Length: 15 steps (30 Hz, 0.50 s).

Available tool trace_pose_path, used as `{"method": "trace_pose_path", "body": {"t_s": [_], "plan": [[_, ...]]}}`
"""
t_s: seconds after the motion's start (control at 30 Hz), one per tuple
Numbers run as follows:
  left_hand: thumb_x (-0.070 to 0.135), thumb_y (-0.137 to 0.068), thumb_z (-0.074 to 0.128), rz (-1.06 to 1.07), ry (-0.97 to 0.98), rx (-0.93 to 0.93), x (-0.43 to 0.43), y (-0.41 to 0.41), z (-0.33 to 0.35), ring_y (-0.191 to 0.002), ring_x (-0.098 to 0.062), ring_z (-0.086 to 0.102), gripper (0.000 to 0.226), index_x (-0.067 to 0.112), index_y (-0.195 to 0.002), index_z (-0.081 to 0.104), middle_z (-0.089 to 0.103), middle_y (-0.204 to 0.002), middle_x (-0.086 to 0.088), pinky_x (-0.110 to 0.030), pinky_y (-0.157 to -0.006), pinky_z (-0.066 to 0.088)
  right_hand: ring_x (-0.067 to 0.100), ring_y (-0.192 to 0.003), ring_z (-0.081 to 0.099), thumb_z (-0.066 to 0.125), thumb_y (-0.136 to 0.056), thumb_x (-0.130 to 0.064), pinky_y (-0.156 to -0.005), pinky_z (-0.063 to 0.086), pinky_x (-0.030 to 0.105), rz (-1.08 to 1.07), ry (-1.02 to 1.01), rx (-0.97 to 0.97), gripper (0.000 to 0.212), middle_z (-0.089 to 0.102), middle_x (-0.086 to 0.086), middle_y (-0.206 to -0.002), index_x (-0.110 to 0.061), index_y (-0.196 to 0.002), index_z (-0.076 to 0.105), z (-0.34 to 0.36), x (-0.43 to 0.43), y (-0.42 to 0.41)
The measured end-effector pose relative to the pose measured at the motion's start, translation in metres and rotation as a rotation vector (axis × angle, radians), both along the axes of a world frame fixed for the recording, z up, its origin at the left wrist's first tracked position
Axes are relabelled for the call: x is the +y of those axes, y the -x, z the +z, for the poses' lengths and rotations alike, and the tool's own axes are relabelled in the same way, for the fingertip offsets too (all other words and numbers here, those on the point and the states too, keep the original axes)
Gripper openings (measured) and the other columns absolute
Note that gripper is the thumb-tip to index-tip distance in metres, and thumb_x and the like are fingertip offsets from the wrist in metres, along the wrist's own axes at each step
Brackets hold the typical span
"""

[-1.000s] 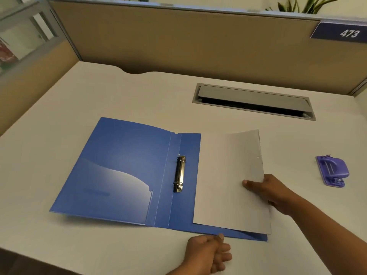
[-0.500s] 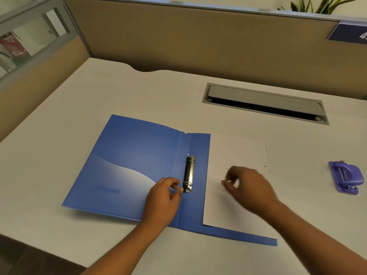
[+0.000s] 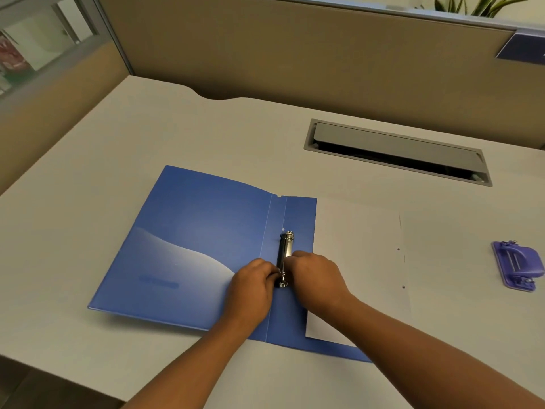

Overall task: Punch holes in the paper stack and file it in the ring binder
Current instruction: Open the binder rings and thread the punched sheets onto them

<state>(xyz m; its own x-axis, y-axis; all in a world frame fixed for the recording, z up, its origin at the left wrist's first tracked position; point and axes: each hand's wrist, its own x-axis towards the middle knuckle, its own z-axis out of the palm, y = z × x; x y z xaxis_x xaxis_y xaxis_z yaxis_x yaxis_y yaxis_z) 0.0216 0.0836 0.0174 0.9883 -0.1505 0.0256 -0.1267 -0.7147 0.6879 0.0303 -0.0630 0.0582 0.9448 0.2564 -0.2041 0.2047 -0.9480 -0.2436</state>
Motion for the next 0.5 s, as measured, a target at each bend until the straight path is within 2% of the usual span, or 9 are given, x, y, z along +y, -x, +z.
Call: {"method": "trace_pose_path", "body": {"t_s": [0.1,0.2,0.27,0.37,0.43,0.5], "plan": [[0.009,-0.089,0.063,0.034,0.031,-0.037,-0.002,0.004,-0.002,-0.074,-0.009,0.059,0.011,0.014,-0.086,0.072,0.068,-0.085,0.002,-0.013,-0.068,0.046,0.020,-0.071,0.055,0.058,-0.090,-0.013,-0.061,0.046,0.031,-0.023,-0.036,-0.004,0.011,0.062,0.003,-0.095,-0.017,-0.098,0.065,-0.006,-0.005,0.003],[0.005,-0.086,0.065,0.075,0.073,-0.048,-0.001,0.005,-0.005,-0.071,-0.006,0.058,0.011,0.012,-0.083,0.073,0.069,-0.082,0.002,-0.003,-0.067,0.041,0.021,-0.071,0.059,0.059,-0.089,-0.016,-0.061,0.049,0.032,-0.053,-0.063,-0.026,0.009,0.060,0.000,-0.093,-0.020,-0.095,0.065,-0.013,-0.011,0.006],[0.005,-0.086,0.067,0.061,0.089,-0.045,0.000,0.002,-0.007,-0.072,-0.006,0.061,0.011,0.013,-0.084,0.074,0.070,-0.082,0.001,-0.004,-0.068,0.043,0.021,-0.074,0.061,0.059,-0.091,-0.020,-0.062,0.050,0.032,-0.038,-0.058,-0.030,0.010,0.061,0.000,-0.094,-0.021,-0.097,0.066,-0.015,-0.013,0.004],[0.003,-0.085,0.068,0.029,0.125,0.005,0.003,-0.001,-0.008,-0.078,-0.009,0.065,0.012,0.012,-0.090,0.074,0.069,-0.087,0.000,-0.015,-0.074,0.053,0.020,-0.086,0.064,0.061,-0.090,-0.033,-0.072,0.054,0.033,-0.019,-0.085,0.005,0.021,0.063,-0.002,-0.103,-0.023,-0.107,0.066,-0.008,-0.018,0.002],[0.002,-0.081,0.073,0.087,0.191,0.109,0.004,0.002,-0.001,-0.086,-0.013,0.066,0.025,0.010,-0.105,0.071,0.065,-0.098,-0.001,-0.015,-0.076,0.055,0.016,-0.092,0.064,0.067,-0.083,-0.047,-0.077,0.054,0.032,-0.125,-0.180,0.029,0.042,0.063,-0.007,-0.109,-0.027,-0.119,0.061,0.001,-0.031,0.004],[0.005,-0.077,0.078,0.219,0.250,0.162,0.007,0.011,0.008,-0.088,-0.010,0.063,0.042,0.013,-0.116,0.065,0.060,-0.107,0.001,-0.010,-0.070,0.051,0.012,-0.087,0.063,0.070,-0.079,-0.051,-0.076,0.051,0.028,-0.327,-0.302,-0.022,0.050,0.063,-0.009,-0.106,-0.029,-0.122,0.058,0.010,-0.056,0.012]]}}
